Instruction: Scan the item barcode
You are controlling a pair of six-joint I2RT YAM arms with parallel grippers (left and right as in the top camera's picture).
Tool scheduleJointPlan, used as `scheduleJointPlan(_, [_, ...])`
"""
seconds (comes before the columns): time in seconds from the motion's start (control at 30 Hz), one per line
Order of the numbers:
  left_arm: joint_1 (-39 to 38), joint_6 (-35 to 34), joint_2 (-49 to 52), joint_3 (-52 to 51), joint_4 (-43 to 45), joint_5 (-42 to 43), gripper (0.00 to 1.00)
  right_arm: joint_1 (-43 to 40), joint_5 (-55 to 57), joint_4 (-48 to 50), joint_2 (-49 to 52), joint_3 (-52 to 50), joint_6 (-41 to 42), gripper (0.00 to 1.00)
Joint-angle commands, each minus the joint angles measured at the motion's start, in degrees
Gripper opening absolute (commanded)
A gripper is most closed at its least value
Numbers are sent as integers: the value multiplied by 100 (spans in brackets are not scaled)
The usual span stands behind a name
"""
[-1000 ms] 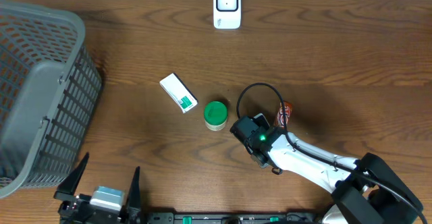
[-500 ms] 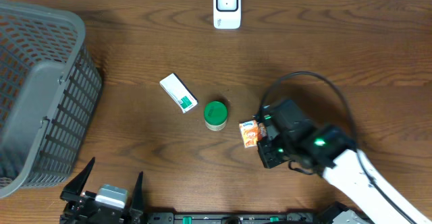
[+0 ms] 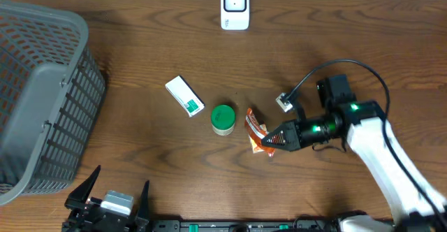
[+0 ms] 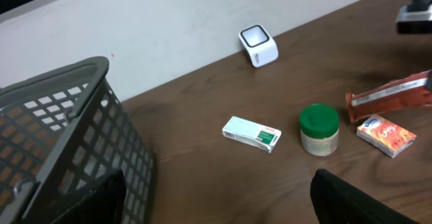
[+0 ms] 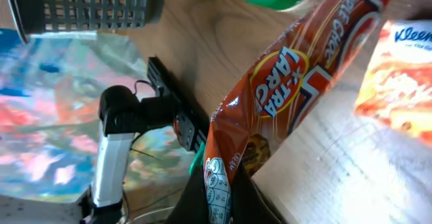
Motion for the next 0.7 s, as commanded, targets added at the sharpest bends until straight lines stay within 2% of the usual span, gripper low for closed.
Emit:
scheduleJointPlan(0.0, [24, 13, -39, 28, -59, 87, 86, -315, -634, 81, 693, 24, -1036, 1])
scheduleJointPlan(0.2, [24, 13, -39, 28, -498, 87, 86, -990, -289, -256, 1451, 24, -1766, 1])
scheduleJointPlan(0.27, [24, 13, -39, 28, -791, 87, 87, -1241, 603, -295, 1462, 24, -1523, 1])
scheduleJointPlan(0.33, [24, 13, -39, 28, -1043, 87, 86, -1366, 658, -136, 1462, 24, -1257, 2])
scheduleJointPlan(0.43, [24, 31, -42, 28, -1432, 90, 86, -1508, 1156, -17, 1462, 24, -1082, 10])
scheduleJointPlan(0.47, [24, 33, -42, 28, -1434, 87, 86, -1539, 1432, 74, 1462, 24, -876, 15])
scheduleJointPlan(0.53, [24, 33, -42, 28, -1434, 87, 86, -1556, 2085, 236, 1462, 24, -385, 19])
scheduleJointPlan(0.6, [24, 33, -42, 28, -1434, 87, 86, -1556, 2839, 326, 1462, 24, 125, 32])
scheduleJointPlan(0.67, [24, 33, -42, 28, -1434, 85, 86, -1556, 3318, 385, 1462, 24, 481, 35])
